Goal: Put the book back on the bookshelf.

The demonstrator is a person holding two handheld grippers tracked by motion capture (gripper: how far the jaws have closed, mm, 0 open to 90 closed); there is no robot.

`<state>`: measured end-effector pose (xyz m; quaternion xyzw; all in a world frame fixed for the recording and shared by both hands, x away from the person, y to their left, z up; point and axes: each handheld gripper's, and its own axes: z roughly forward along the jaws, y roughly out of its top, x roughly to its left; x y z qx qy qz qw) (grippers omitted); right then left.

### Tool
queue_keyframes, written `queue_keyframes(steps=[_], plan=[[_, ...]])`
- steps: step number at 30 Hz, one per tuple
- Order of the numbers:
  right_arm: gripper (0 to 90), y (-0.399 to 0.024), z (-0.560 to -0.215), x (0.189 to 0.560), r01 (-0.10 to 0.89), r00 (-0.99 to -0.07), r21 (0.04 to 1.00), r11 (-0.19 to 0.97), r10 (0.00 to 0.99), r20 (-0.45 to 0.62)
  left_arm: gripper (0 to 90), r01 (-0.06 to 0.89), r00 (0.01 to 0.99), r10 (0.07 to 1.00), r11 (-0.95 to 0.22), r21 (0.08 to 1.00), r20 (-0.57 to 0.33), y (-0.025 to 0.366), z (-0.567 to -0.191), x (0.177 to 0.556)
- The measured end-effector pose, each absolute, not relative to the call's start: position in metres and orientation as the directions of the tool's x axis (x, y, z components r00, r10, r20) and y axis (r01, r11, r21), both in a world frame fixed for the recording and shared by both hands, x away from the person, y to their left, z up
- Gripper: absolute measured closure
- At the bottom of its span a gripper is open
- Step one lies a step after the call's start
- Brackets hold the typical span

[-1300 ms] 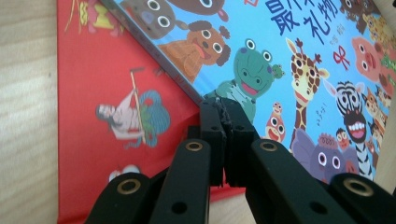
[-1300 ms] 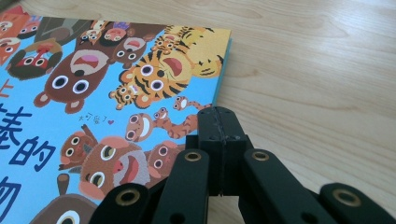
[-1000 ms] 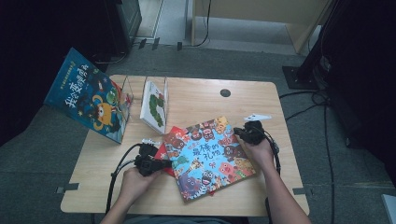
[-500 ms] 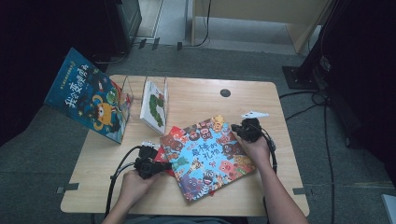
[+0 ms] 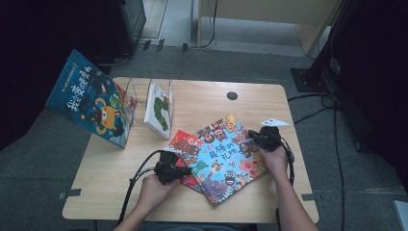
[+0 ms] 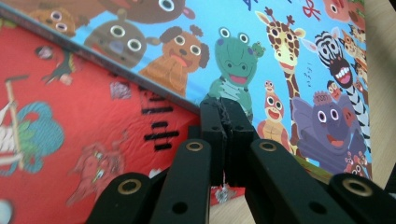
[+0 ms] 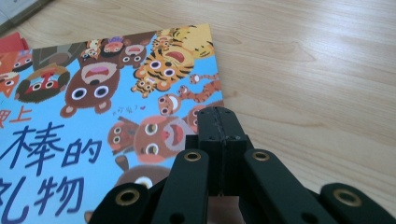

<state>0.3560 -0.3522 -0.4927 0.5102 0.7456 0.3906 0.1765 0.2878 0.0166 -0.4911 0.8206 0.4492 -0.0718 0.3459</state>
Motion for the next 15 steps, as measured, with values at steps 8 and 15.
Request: queue_keyframes(steps=[8, 15], plan=[[90.0, -0.364, -0.493, 0.339, 0.626, -0.408, 0.761, 0.171, 0.903, 0.132, 89.5, 0.790, 0.565, 0.718, -0.330, 0.517, -0.406, 0.038, -0.478, 0.308], [90.0, -0.371, -0.493, 0.322, 0.636, -0.397, 0.753, 0.168, 0.908, 0.132, 85.2, 0.799, 0.538, 0.734, -0.287, 0.529, -0.415, 0.055, -0.471, 0.327]])
